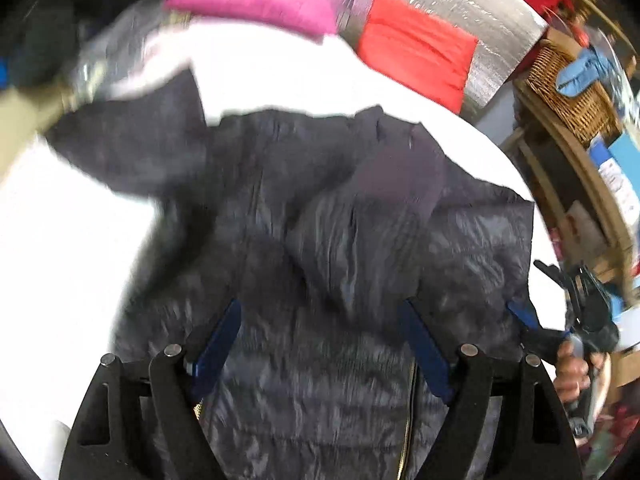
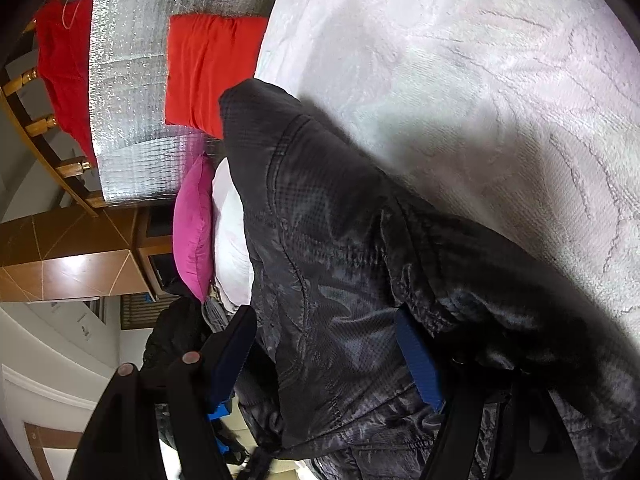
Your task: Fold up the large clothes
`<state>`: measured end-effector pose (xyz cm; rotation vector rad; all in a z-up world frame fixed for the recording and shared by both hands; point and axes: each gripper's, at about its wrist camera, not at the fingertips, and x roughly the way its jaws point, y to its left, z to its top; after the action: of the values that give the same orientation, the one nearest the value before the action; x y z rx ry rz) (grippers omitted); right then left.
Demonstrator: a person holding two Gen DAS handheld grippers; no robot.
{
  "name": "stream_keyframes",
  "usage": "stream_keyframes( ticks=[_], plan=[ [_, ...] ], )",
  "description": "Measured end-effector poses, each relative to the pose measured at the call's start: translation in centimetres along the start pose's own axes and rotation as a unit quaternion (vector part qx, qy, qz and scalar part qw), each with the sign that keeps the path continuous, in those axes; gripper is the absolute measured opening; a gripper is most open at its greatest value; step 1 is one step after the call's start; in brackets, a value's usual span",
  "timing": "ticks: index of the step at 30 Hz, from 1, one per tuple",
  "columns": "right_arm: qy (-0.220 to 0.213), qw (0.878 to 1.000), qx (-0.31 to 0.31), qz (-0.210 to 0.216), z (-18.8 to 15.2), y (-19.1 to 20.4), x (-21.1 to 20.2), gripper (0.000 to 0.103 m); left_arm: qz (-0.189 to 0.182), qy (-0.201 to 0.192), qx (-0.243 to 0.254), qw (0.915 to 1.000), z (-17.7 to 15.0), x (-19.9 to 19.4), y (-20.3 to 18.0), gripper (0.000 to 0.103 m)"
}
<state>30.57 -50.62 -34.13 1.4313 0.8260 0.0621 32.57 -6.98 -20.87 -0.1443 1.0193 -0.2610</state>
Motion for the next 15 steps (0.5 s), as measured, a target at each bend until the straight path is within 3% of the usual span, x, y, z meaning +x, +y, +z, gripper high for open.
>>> stream_keyframes(
  ticks=[3, 5, 10, 12, 15],
  plan=[
    [-0.002, 1.0, -0.006, -0.007, -0.2, 0.3, 0.2, 0.074, 0.061, -0.03, 0.031, 0.9972, 2.9, -0.1, -3.3, 0.091],
    [-0.003, 1.0, -0.005, -0.008, -0.2, 0.4, 0.2, 0.074, 0.073, -0.037, 0.051, 0.9954, 4.0, 0.2, -5.1, 0.091],
    [-0.001, 1.0, -0.005, -0.008, -0.1, 0.5, 0.3, 0.074, 0.132, 0.011, 0.106, 0.9854, 5.9, 4.3, -10.0, 0.092],
    [0.001, 1.0, -0.007, -0.008, -0.2, 0.6, 0.3, 0.074, 0.187, 0.024, 0.131, 0.9732, 6.5, 6.7, -11.4, 0.092],
    [0.004, 1.0, -0.011, -0.01, 0.0, 0.7, 0.4, 0.074, 0.217, 0.047, 0.14, 0.9649, 6.3, 8.9, -11.6, 0.092]
  ],
)
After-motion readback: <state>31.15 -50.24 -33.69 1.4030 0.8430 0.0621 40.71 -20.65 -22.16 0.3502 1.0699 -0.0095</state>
